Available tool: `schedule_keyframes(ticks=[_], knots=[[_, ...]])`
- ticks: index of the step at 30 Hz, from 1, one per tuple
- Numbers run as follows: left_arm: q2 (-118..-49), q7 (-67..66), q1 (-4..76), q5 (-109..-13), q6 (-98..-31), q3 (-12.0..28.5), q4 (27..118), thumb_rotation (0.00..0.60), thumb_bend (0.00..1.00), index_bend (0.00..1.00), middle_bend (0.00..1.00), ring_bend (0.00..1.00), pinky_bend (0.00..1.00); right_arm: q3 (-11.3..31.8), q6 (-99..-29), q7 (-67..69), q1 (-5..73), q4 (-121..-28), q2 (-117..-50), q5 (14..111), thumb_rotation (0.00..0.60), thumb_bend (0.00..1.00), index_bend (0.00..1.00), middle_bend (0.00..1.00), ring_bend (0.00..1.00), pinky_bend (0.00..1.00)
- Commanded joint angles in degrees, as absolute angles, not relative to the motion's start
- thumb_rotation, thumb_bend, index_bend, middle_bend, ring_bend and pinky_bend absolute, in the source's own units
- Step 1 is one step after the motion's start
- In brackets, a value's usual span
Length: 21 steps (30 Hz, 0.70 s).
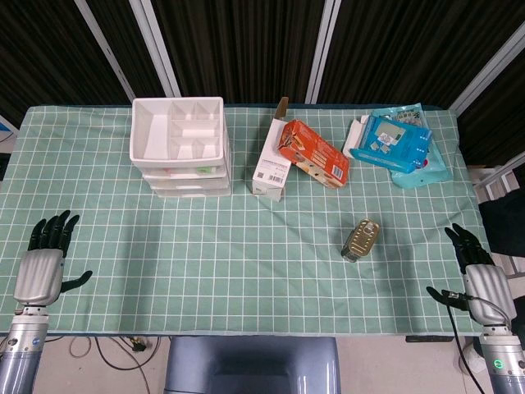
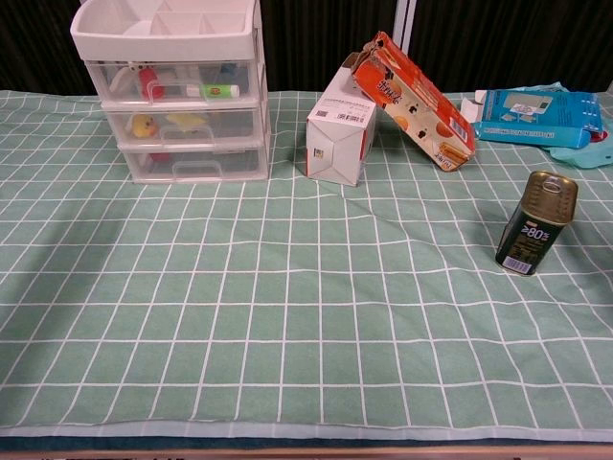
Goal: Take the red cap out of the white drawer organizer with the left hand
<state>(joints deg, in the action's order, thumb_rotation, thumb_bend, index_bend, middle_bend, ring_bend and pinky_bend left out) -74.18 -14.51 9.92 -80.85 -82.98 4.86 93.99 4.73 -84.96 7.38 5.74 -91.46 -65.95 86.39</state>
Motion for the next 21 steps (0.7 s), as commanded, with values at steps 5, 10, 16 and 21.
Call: schedule_keyframes(ticks=[5,10,16,21], knots=[[-74.23,-14.64,9.97,-80.73,-82.80,4.83,93.98,0.600,0.04,0.00,0.00,0.00,0.00,4.72,-84.87,7.42,5.71,-91.57,-65.89,86.25,0.600,0.07,0.00,0.00,0.00,0.22],[-74.21,-14.57,10.05,-80.65,-82.62,4.86,94.17,0.600,0.04,0.00,0.00,0.00,0.00,4.67,-84.98,7.33,5.59,-91.73,-65.77,86.26,0.600,0.07,0.00,0.00,0.00,0.22],[-74.17,-14.64,10.23,-80.73,-82.21,4.70,94.48,0.600,0.04,0.00,0.00,0.00,0.00,4.86,-85.14,6.94,5.53,-91.77,-65.85,86.00,0.600,0.07,0.00,0.00,0.00,0.22],[-73.58,-15.04,10.15,-81.01,-82.44,4.61,95.29,0.600,0.09,0.00,0.00,0.00,0.00,4.70,-85.51,6.75,5.47,-91.79,-65.93,86.61,0.600,0.07,0.00,0.00,0.00,0.22]])
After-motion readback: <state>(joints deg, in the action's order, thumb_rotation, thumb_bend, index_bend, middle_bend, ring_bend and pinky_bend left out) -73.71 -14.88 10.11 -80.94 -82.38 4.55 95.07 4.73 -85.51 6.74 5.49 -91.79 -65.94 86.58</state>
